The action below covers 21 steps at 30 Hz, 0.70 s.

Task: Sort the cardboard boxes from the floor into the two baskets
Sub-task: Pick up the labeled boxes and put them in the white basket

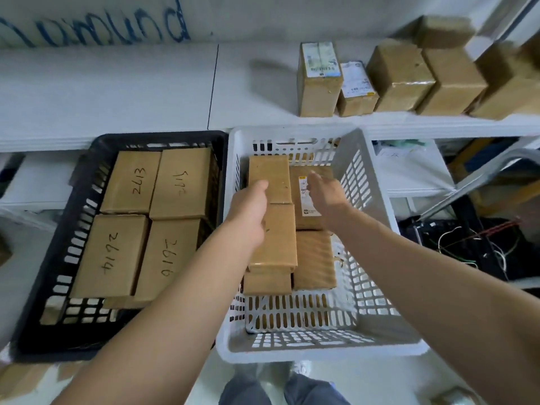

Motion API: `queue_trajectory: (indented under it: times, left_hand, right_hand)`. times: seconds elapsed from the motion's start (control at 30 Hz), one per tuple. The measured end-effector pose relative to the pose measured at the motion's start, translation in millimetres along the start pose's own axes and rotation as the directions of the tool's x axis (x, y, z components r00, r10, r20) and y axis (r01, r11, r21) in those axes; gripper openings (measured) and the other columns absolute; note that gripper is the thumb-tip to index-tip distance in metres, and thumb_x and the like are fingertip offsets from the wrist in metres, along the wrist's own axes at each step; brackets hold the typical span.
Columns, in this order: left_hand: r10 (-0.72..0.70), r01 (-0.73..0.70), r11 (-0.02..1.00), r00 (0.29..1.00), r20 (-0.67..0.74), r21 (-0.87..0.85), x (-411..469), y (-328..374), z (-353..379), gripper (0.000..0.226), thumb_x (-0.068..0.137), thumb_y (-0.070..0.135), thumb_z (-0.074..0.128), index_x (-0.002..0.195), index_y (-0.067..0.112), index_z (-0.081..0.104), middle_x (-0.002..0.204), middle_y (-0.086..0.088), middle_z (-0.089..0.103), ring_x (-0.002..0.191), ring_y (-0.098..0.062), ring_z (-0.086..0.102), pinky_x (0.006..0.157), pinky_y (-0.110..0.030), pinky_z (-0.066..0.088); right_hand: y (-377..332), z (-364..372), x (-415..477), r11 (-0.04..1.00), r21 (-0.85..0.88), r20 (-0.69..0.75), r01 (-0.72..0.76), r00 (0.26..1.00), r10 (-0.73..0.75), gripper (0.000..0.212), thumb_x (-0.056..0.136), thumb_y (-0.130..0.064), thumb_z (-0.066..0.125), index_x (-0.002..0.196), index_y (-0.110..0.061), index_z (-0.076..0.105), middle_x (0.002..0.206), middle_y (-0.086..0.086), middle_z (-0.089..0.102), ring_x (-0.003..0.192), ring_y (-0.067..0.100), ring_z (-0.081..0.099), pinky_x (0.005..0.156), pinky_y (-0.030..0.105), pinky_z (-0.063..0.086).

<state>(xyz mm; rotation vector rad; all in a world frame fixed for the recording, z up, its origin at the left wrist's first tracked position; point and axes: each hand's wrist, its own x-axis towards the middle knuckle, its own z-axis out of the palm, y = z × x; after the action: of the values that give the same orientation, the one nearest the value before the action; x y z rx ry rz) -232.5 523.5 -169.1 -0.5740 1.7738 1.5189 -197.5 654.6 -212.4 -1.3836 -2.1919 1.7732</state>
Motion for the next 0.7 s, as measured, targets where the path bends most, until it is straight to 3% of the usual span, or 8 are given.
queue_trajectory:
  times: [0.07,0.17,0.23,0.33,0.4,0.5,0.63,0.7]
  left_hand:
    - [0.108,-0.107,0.994,0.993,0.05,-0.034,-14,14,7,0.015,0.095,0.031,0.053,0.098,0.017,0.057,0.088,0.0,0.057,0.089,-0.018,0.056,0.086,-0.032,0.047]
    - [0.21,-0.201,0.978,0.954,0.214,-0.062,-30,23,20,0.017,0.098,0.03,0.049,0.096,0.016,0.058,0.094,-0.001,0.063,0.088,-0.017,0.061,0.068,-0.027,0.048]
    - [0.272,-0.266,0.962,0.906,0.325,-0.061,-41,25,31,0.024,0.098,0.032,0.049,0.102,0.012,0.061,0.1,-0.003,0.067,0.084,-0.016,0.063,0.063,-0.027,0.046]
    - [0.313,-0.34,0.94,0.834,0.455,-0.023,-58,21,48,0.024,0.098,0.034,0.047,0.094,0.015,0.062,0.085,0.0,0.064,0.071,-0.012,0.058,0.06,-0.024,0.039]
    - [0.306,-0.372,0.928,0.787,0.536,0.015,-70,13,59,0.027,0.098,0.036,0.047,0.1,0.013,0.062,0.085,0.0,0.064,0.072,-0.01,0.058,0.059,-0.022,0.039]
    - [0.24,-0.413,0.905,0.686,0.687,0.096,-90,-11,79,0.03,0.099,0.04,0.043,0.103,0.014,0.059,0.096,-0.002,0.065,0.088,-0.014,0.062,0.068,-0.024,0.043]
    - [0.086,-0.441,0.877,0.538,0.839,0.193,-135,-57,105,0.035,0.1,0.037,0.038,0.116,0.012,0.055,0.118,-0.009,0.062,0.117,-0.022,0.057,0.103,-0.035,0.041]
    - [0.016,-0.451,0.865,0.466,0.885,0.221,-164,-84,117,0.044,0.101,0.036,0.036,0.13,0.005,0.049,0.124,-0.013,0.059,0.121,-0.026,0.054,0.108,-0.038,0.035]
  right_hand:
    - [-8,-10,-15,0.998,0.069,-0.026,0.009,1.0,-0.007,0.035,0.099,-0.03,0.039,0.066,-0.02,0.043,0.065,-0.002,0.043,0.053,0.01,0.037,0.048,0.023,0.031]
    - [-17,-27,-38,0.973,0.224,-0.11,0.056,0.993,-0.032,0.037,0.097,-0.038,0.043,0.067,-0.017,0.049,0.064,0.001,0.044,0.051,0.012,0.036,0.048,0.025,0.029]
    - [-19,-40,-55,0.937,0.329,-0.201,0.115,0.978,-0.049,0.039,0.096,-0.043,0.046,0.07,-0.015,0.054,0.07,0.004,0.049,0.059,0.015,0.042,0.056,0.027,0.033]
    - [-15,-61,-83,0.87,0.457,-0.32,0.185,0.947,-0.033,0.04,0.095,-0.046,0.046,0.08,-0.012,0.062,0.075,0.006,0.054,0.071,0.019,0.049,0.065,0.031,0.038]
    - [-4,-76,-101,0.846,0.489,-0.393,0.211,0.92,-0.003,0.05,0.096,-0.047,0.045,0.093,-0.002,0.067,0.085,0.009,0.066,0.079,0.019,0.062,0.077,0.032,0.047]
    - [24,-99,-135,0.809,0.54,-0.502,0.234,0.861,0.086,0.051,0.096,-0.05,0.044,0.105,-0.005,0.066,0.107,0.011,0.068,0.104,0.024,0.063,0.097,0.037,0.047]
    - [68,-131,-197,0.772,0.592,-0.609,0.23,0.756,0.241,0.05,0.094,-0.054,0.043,0.099,-0.011,0.068,0.107,0.008,0.069,0.109,0.022,0.062,0.103,0.043,0.043]
    - [90,-148,-233,0.756,0.609,-0.659,0.238,0.682,0.316,0.044,0.09,-0.056,0.045,0.086,-0.019,0.068,0.096,0.0,0.07,0.104,0.021,0.064,0.103,0.043,0.044]
